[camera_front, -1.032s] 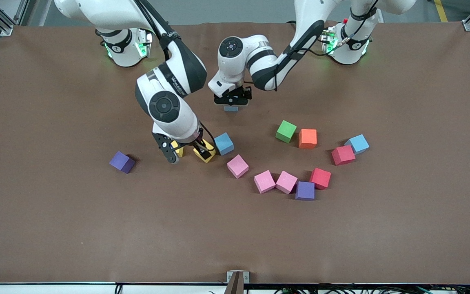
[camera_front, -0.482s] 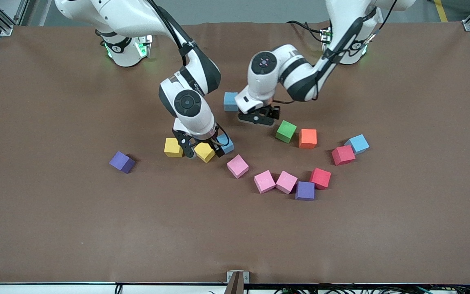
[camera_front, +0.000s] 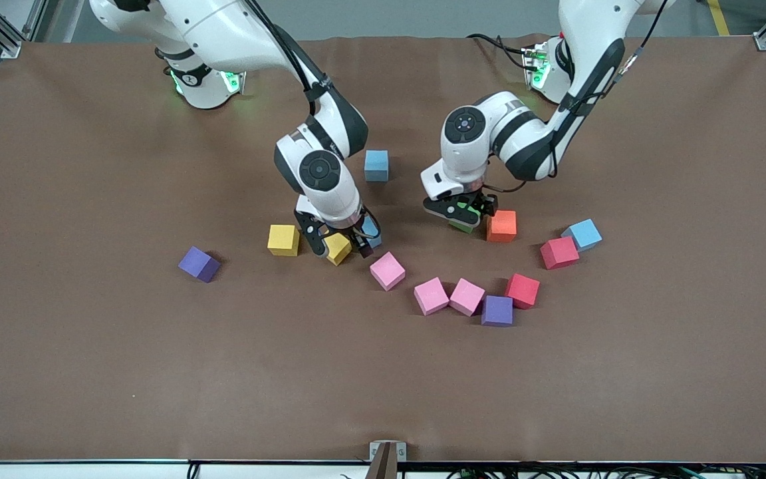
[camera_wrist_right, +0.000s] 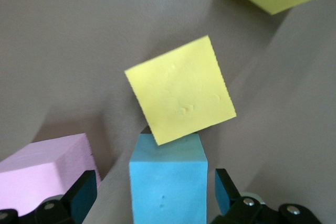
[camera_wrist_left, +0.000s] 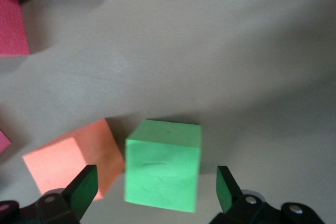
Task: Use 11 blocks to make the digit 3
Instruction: 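Grasp the blue cube with the right gripper while the left grasps green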
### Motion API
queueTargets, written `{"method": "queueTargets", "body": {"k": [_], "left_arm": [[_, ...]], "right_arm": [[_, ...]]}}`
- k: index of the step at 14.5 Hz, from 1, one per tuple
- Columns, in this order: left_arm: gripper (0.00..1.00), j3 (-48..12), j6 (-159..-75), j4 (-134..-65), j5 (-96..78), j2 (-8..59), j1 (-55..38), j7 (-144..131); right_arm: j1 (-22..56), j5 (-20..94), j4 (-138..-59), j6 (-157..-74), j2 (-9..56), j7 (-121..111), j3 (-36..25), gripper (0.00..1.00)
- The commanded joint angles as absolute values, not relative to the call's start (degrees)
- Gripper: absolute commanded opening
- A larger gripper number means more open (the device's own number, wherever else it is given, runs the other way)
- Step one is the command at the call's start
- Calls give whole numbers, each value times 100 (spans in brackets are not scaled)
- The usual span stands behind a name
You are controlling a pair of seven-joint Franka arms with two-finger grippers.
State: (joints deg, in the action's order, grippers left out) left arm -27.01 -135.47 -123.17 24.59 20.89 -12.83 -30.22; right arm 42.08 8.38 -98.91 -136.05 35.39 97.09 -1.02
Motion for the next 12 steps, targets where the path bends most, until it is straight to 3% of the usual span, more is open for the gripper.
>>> {"method": "queueTargets", "body": {"k": [1, 3, 5, 6, 7, 9, 10, 12], "left_arm": [[99, -2733, -14025, -12638, 2637, 1960, -1152, -2865], [99, -2733, -14080, -12709, 2646, 1969, -1125, -2778], [99, -2742, -14115, -12779, 2646, 2013, -1125, -2751], [99, -2742, -14185, -12814, 2646, 2021, -1125, -2751], [99, -2742, -14264, -12832, 2646, 2048, -1125, -2751], [99, -2742, -14501, -12850, 2637, 2118, -1125, -2760], [99, -2742, -14606, -12850, 2637, 2170, -1125, -2760], [99, -2733, -14747, -12850, 2637, 2214, -1116, -2751]], "right_arm": [[4324, 844, -9932, -13650, 3586, 9861, -141, 99], [4377, 844, -9975, -13632, 3586, 9888, -141, 99], [4386, 844, -9984, -13632, 3586, 9879, -141, 89], [4394, 835, -9984, -13632, 3586, 9879, -141, 77], [4412, 835, -9984, -13632, 3586, 9879, -149, 58], [4412, 844, -10028, -13632, 3586, 9905, -141, 10], [4412, 844, -10141, -13649, 3525, 10088, -141, 1], [4421, 844, -10309, -13554, 3297, 10519, -149, 0]]}}
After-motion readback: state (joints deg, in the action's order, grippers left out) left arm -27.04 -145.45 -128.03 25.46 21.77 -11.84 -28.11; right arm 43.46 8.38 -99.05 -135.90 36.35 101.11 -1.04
